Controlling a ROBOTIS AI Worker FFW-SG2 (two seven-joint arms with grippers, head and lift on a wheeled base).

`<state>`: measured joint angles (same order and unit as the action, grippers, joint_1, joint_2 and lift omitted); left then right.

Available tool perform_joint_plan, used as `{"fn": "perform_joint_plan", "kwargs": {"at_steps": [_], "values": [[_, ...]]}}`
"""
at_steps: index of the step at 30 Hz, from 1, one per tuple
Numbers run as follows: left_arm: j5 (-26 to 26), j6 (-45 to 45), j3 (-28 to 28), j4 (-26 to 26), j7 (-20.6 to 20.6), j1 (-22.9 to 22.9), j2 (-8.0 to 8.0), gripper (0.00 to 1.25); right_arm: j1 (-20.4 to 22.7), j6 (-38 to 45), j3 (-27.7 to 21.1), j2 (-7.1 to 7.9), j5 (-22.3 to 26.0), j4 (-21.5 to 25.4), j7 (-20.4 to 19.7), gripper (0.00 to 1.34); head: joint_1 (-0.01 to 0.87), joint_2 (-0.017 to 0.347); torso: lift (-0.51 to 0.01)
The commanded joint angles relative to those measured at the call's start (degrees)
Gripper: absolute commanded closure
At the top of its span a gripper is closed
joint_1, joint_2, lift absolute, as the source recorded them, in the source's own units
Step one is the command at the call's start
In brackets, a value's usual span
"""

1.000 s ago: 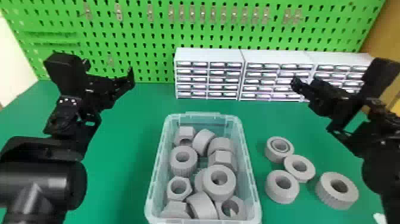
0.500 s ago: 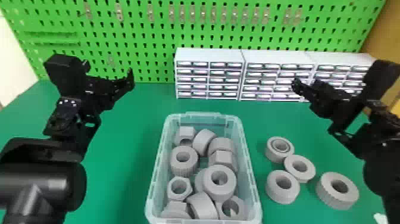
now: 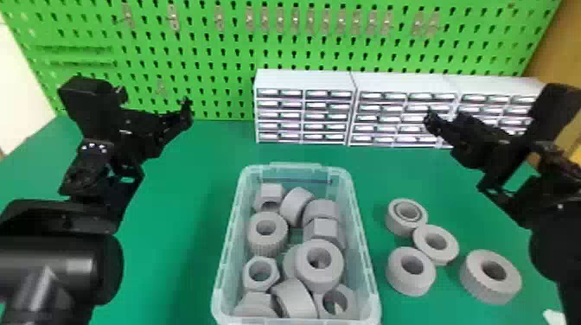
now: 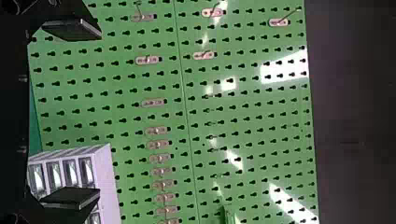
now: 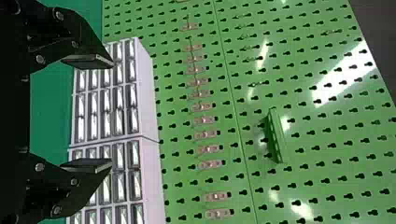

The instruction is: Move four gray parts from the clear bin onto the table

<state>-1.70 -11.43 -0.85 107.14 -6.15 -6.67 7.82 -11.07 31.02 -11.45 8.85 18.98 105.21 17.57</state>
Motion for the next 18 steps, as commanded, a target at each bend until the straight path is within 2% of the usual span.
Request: {"fn": "perform_joint_plan", "kwargs": {"at_steps": [1,18], "values": [[-0.1,0.0,0.0,0.0,0.0,0.0,0.00,0.11,0.0,0.0,-0.1,-0.06,-0.1,0.1,0.0,0.51,0.678,0.034,-0.050],[0.0,0.0,-0.1,0.0,0.0,-0.1,0.00,0.11,0.0,0.0,0.2,-0.41,-0.5,0.0,0.0,0.51,0.678,0.034,-0.050]]}}
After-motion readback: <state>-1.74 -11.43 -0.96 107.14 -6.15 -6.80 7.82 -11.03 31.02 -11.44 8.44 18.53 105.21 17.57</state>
